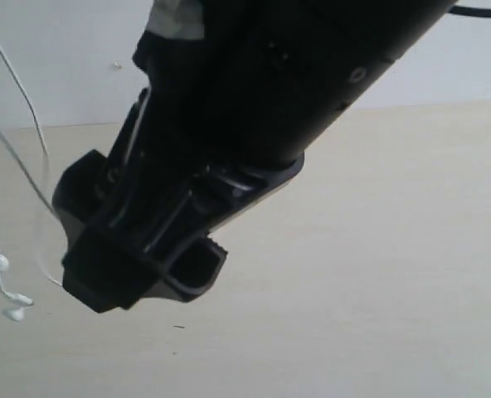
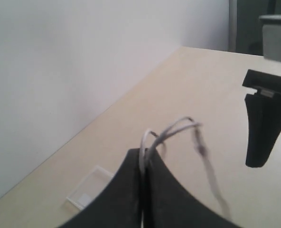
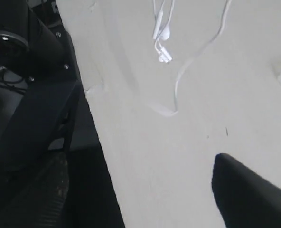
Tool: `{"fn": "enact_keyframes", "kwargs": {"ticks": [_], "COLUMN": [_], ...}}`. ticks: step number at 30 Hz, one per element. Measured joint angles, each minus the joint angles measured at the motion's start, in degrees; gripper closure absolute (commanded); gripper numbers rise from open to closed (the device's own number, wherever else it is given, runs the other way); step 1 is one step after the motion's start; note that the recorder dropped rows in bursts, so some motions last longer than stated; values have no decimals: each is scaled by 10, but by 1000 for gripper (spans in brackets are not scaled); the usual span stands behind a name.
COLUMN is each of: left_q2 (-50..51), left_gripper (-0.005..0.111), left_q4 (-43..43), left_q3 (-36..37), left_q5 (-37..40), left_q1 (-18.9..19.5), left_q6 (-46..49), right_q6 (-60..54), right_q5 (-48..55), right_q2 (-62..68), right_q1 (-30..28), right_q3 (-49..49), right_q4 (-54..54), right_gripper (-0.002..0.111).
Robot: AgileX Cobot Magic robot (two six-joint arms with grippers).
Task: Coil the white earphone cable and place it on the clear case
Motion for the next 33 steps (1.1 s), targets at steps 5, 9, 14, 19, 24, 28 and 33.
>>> {"fn": "enact_keyframes", "kwargs": {"ticks": [5, 9, 14, 19, 24, 28, 33], "left_q2": [0, 0, 0, 0, 0, 6, 25], "left_gripper": [107, 107, 107, 107, 107, 107, 107], "left_q4": [1, 1, 1, 1, 8, 26, 30], "left_q3": [0, 0, 0, 0, 0, 0, -1], "left_q5": [-11, -12, -12, -7, 14, 24, 38], "left_q1": [0, 0, 0, 0, 0, 0, 0], "left_q6": [-4, -4, -10, -32, -61, -85, -98], "right_q6": [-5, -14, -18, -13, 0, 3, 4], "right_q5": [-13, -40, -81, -114, -223, -352, -475], "right_q2": [-16, -17, -17, -20, -45, -81, -115], "right_q1": [0, 0, 0, 0, 0, 0, 0], "right_q3": [0, 0, 0, 5, 82, 164, 235], "right_q4": [1, 1, 1, -12, -14, -12, 21], "right_gripper": [31, 42, 50, 50, 50, 50, 50]}}
